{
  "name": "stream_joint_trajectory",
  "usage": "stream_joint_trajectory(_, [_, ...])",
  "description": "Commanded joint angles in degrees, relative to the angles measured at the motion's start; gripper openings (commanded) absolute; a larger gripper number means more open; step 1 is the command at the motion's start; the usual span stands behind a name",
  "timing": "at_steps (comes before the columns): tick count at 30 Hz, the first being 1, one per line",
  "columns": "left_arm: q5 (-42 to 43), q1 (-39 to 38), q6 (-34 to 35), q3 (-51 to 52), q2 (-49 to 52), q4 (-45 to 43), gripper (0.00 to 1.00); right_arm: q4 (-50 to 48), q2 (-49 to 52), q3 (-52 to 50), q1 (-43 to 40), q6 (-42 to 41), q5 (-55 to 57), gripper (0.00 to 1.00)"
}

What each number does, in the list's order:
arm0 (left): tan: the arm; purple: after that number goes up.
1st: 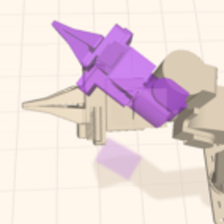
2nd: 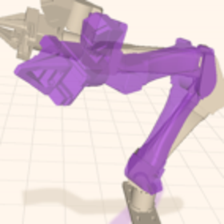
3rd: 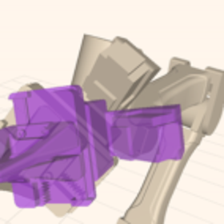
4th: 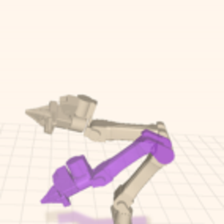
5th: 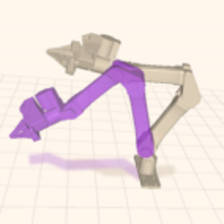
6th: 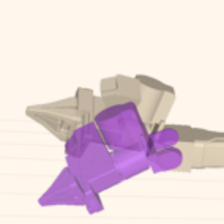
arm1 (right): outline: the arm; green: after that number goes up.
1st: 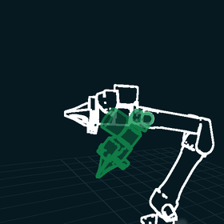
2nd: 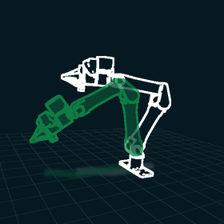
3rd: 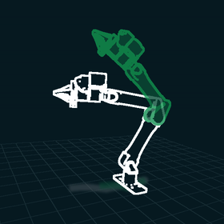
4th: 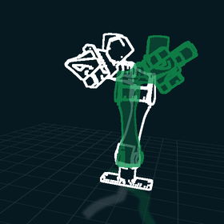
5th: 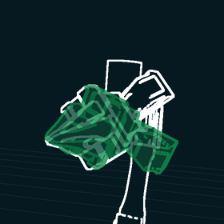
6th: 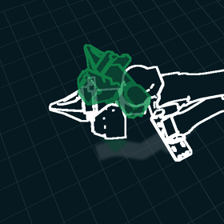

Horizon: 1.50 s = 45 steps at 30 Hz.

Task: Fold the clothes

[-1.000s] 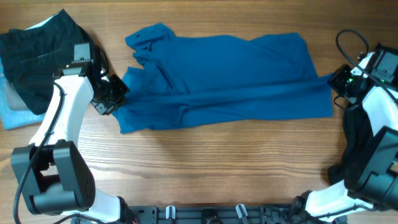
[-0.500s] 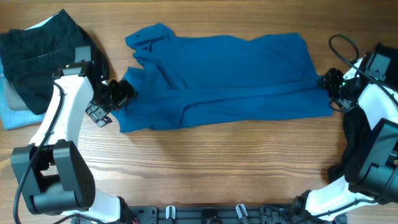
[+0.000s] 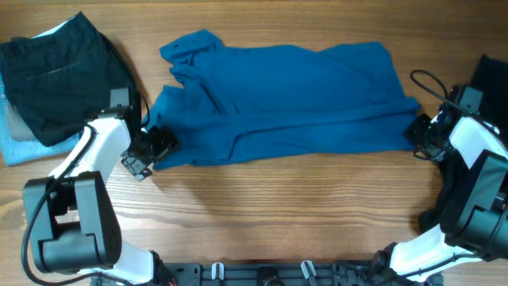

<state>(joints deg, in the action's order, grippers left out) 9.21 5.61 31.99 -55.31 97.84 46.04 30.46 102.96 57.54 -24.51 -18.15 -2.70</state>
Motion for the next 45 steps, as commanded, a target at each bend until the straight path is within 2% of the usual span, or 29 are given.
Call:
stream_joint_trajectory(1, [-0.35,-0.31,0.0,0.94,0.44,-1.49,0.79,-0.46,1.01,-1.05,0.13,0.15,0.09,0.43])
stream_joint_trajectory(3, [-0.37,-0.31,0.02,0.94,0.44,-2.8,0.71,-0.33,1.01,-1.05,0.09,0.15,0.15,0.24])
stream_joint_trajectory(4, [-0.37,-0.31,0.02,0.94,0.44,-3.23,0.62,-0.24,1.01,-1.05,0.07,0.17,0.17,0.15])
stream_joint_trajectory(6, [-1.03,-0.31,0.02,0.94,0.44,-3.69,0.45,-0.17,1.01,-1.05,0.07,0.11,0.72,0.04])
stream_joint_trajectory(7, [-2.56,-0.31,0.02,0.94,0.44,-3.61,0.27,0.04,0.98,-1.05,0.07,0.02,1.97,0.04])
stream_joint_trajectory(8, [-4.04,-0.31,0.02,0.94,0.44,-3.37,0.21,0.26,0.98,-1.05,0.07,-0.02,3.37,0.04])
stream_joint_trajectory(12, [-10.21,0.04,0.0,0.94,0.44,-1.55,0.09,2.12,0.98,-1.05,0.07,-1.9,9.66,0.04])
stream_joint_trajectory(14, [-14.34,1.4,0.0,0.94,0.44,-0.52,0.08,3.34,0.98,-1.05,0.04,-3.23,13.05,0.04])
stream_joint_trajectory(16, [-16.68,3.26,0.0,0.94,0.44,0.07,0.09,4.39,0.98,-1.05,-0.2,-3.78,14.43,0.04])
stream_joint_trajectory(21, [-17.05,7.78,-0.07,0.94,0.42,3.76,0.08,13.4,0.98,-1.03,-2.1,-11.69,17.2,0.04])
stream_joint_trajectory(31, [-11.93,8.0,-0.26,-0.28,-1.64,4.22,0.09,16.81,-3.1,-0.98,-2.58,-11.85,17.27,0.04])
stream_joint_trajectory(32, [-10.73,8.0,-0.26,-1.03,-2.62,4.39,0.17,16.76,-4.46,-0.98,-2.58,-11.82,16.98,0.05])
stream_joint_trajectory(33, [-8.7,8.0,-0.35,-1.97,-3.76,4.79,0.44,16.72,-5.38,-0.98,-2.58,-11.8,16.33,0.08])
stream_joint_trajectory(34, [-6.34,8.0,-1.68,-2.73,-4.7,4.96,0.59,16.41,-5.88,-0.98,-2.58,-11.8,15.76,0.3])
stream_joint_trajectory(35, [-3.48,8.0,-2.75,-3.54,-5.84,4.98,0.69,16.06,-6.27,-0.98,-2.58,-11.76,14.88,0.49])
stream_joint_trajectory(36, [-1.27,8.0,-3.1,-4.11,-6.97,4.98,0.71,15.8,-6.45,-0.96,-2.58,-11.54,13.84,0.55])
stream_joint_trajectory(40, [3.41,7.37,-3.28,-4.33,-9.92,4.76,0.71,14.27,-6.49,-0.22,-2.58,-7.15,7.96,0.56])
stream_joint_trajectory(45, [3.8,2.08,-3.28,-4.31,-10.08,4.74,0.71,10.6,-6.49,0.0,-2.58,-0.81,-2.27,0.56])
